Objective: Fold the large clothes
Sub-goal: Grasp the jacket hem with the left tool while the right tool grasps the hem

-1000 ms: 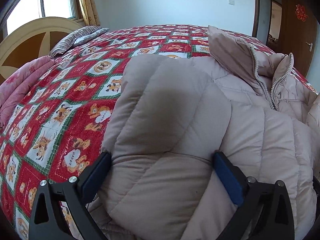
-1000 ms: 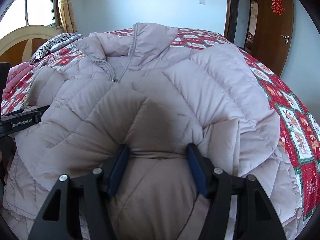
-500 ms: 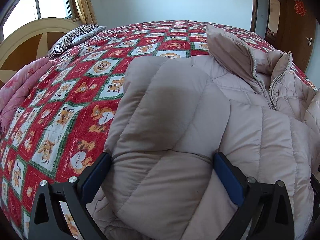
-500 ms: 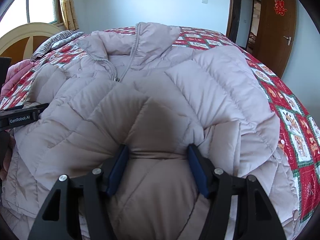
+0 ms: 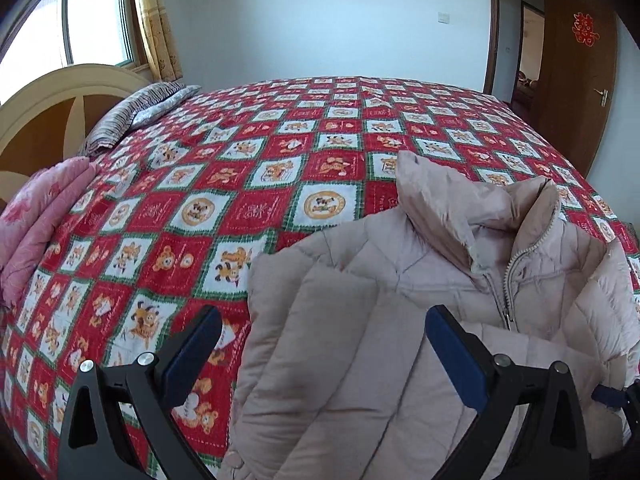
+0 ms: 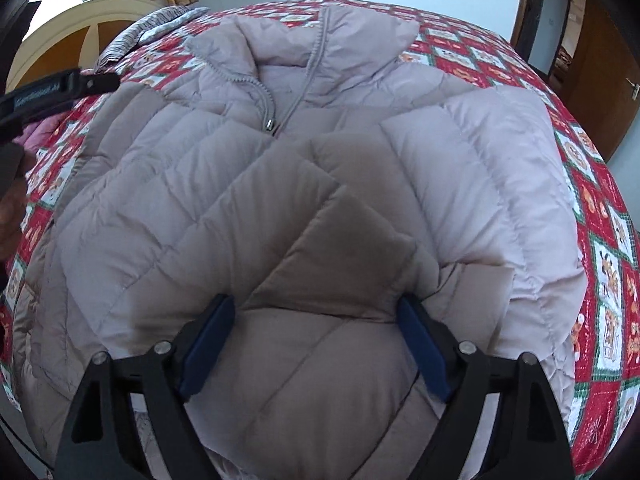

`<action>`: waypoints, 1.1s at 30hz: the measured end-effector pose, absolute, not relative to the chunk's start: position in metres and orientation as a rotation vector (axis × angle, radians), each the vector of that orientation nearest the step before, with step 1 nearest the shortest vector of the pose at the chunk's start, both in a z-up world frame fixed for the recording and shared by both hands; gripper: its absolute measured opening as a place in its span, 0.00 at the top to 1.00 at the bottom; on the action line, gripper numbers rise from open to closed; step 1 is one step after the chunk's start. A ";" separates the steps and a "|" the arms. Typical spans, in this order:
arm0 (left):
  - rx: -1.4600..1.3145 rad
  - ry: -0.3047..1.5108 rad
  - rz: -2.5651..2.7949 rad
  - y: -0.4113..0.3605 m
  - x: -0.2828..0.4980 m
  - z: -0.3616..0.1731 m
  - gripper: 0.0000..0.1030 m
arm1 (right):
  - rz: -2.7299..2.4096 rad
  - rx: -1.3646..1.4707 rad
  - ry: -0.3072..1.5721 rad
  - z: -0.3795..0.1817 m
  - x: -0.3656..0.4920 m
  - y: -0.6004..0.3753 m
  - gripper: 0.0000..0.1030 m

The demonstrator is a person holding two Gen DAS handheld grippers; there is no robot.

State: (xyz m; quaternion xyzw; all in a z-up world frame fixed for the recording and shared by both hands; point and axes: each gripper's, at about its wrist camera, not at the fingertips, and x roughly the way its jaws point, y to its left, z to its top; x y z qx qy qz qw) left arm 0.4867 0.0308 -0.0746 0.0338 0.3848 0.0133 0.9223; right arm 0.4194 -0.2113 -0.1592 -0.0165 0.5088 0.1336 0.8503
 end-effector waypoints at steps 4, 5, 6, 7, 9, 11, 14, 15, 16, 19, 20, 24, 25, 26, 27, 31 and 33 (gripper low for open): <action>0.134 0.761 0.040 0.019 0.505 -0.072 0.01 | 0.336 -0.023 1.073 -0.141 0.420 -0.223 0.16; 0.145 0.759 0.041 0.016 0.510 -0.072 0.01 | 0.345 -0.016 1.060 -0.134 0.423 -0.226 0.16; 0.154 0.758 0.042 0.013 0.515 -0.072 0.01 | 0.347 -0.019 1.053 -0.129 0.427 -0.228 0.16; 0.162 0.757 0.044 0.011 0.519 -0.072 0.01 | 0.344 -0.023 1.048 -0.125 0.433 -0.230 0.16; 0.169 0.754 0.039 0.006 0.526 -0.071 0.01 | 0.335 -0.024 1.033 -0.117 0.449 -0.233 0.16; 0.175 0.749 0.032 0.001 0.532 -0.069 0.01 | 0.321 -0.001 1.018 -0.112 0.468 -0.240 0.16; 0.181 0.716 0.019 -0.005 0.538 -0.062 0.01 | 0.291 0.070 0.992 -0.103 0.499 -0.252 0.16; 0.188 0.702 0.017 -0.007 0.541 -0.059 0.01 | 0.280 0.098 0.979 -0.100 0.509 -0.256 0.16; 0.195 0.691 0.016 -0.008 0.545 -0.056 0.01 | 0.266 0.126 0.965 -0.097 0.520 -0.261 0.16; 0.210 0.673 0.010 -0.013 0.558 -0.052 0.01 | 0.222 0.186 0.939 -0.088 0.549 -0.271 0.16; 0.212 0.668 0.008 -0.014 0.563 -0.051 0.01 | 0.218 0.209 0.937 -0.088 0.560 -0.274 0.16; 0.213 0.671 0.008 -0.022 0.585 -0.054 0.01 | 0.214 0.234 0.942 -0.086 0.592 -0.276 0.16; 0.210 0.680 0.000 -0.025 0.591 -0.055 0.01 | 0.212 0.214 0.945 -0.086 0.599 -0.274 0.16; 0.210 0.690 -0.009 -0.028 0.596 -0.057 0.01 | 0.211 0.191 0.952 -0.087 0.605 -0.272 0.16; 0.215 0.701 -0.017 -0.031 0.602 -0.060 0.01 | 0.209 0.169 0.962 -0.089 0.610 -0.268 0.16; 0.229 0.736 -0.037 -0.045 0.621 -0.075 0.01 | 0.200 0.116 0.987 -0.098 0.626 -0.266 0.16; 0.233 0.757 -0.055 -0.051 0.628 -0.082 0.01 | 0.200 0.092 0.996 -0.102 0.632 -0.264 0.16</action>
